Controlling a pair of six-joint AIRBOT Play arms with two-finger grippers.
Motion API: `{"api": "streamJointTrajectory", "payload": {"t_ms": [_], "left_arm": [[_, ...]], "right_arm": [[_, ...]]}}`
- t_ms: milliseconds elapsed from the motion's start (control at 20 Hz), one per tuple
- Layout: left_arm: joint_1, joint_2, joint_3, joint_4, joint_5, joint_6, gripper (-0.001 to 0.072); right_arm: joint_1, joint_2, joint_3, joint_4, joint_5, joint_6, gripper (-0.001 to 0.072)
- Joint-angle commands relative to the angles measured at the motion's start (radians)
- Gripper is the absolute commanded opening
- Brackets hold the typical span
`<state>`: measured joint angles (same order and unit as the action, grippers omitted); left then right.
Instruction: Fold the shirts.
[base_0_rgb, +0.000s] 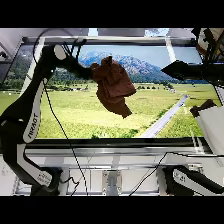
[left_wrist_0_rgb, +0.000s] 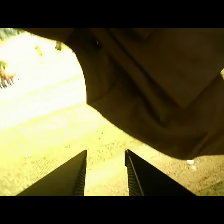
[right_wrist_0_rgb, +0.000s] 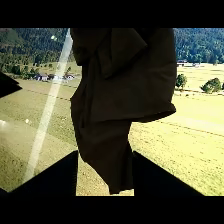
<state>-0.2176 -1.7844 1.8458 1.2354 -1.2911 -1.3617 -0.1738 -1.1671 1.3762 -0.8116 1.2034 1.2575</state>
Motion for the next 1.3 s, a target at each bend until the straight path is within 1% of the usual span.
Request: {"api": "streamJointTrajectory", "payload": {"t_ms": [0,100,150,250,300,450,600,800,850,900,1000,1050,1150,1200,1250], "left_arm": [[0.049,-0.040,-0.132,-0.145,-0.068,-0.049,0.0300],[0.048,-0.046,-0.194,-0.221,-0.013,-0.053,0.0302],[0.048,-0.046,-0.220,-0.259,0.021,-0.053,0.0315],[0.048,-0.046,-0.257,-0.314,0.076,-0.063,0.0537],[0.048,-0.046,-0.271,-0.322,0.107,-0.064,0.0551],[0.048,-0.046,-0.307,-0.325,0.235,-0.069,0.0550],[0.048,-0.048,-0.339,-0.359,0.348,-0.080,0.0547],[0.048,-0.112,-0.342,-0.398,0.347,-0.079,0.0544],[0.048,-0.131,-0.342,-0.425,0.341,-0.079,0.0537],[0.048,-0.150,-0.342,-0.466,0.340,-0.076,0.0500],[0.048,-0.177,-0.342,-0.584,0.343,-0.011,0.0406],[0.047,-0.188,-0.342,-0.640,0.353,0.026,0.0405],[0.047,-0.201,-0.342,-0.696,0.381,0.050,0.0398],[0.047,-0.202,-0.342,-0.695,0.397,0.050,0.0349],[0.047,-0.202,-0.342,-0.693,0.409,0.050,0.0230]], "right_arm": [[0.001,0.000,0.000,-0.026,-0.013,0.000,0.0401],[0.001,0.000,0.000,-0.026,-0.020,0.000,0.0400],[0.001,0.000,0.000,-0.026,-0.021,0.001,0.0401],[0.001,0.000,0.000,-0.026,-0.020,0.002,0.0401],[0.001,0.000,0.000,-0.026,-0.020,0.002,0.0400],[0.001,0.000,-0.001,-0.021,-0.020,0.003,0.0401],[0.001,0.000,0.000,-0.018,-0.020,0.003,0.0401],[0.001,0.000,0.000,-0.017,-0.021,0.003,0.0400],[0.001,0.000,0.000,-0.013,-0.021,0.003,0.0401],[0.001,0.000,0.000,-0.006,-0.022,0.003,0.0401],[0.007,0.000,0.000,0.020,-0.029,0.003,0.0401],[0.023,0.000,-0.001,0.017,-0.034,0.003,0.0401],[0.084,-0.002,-0.008,-0.006,-0.035,0.004,0.0401],[0.127,-0.002,-0.025,-0.018,-0.039,0.004,0.0401],[0.172,-0.002,-0.051,-0.036,-0.054,0.004,0.0401]]}}
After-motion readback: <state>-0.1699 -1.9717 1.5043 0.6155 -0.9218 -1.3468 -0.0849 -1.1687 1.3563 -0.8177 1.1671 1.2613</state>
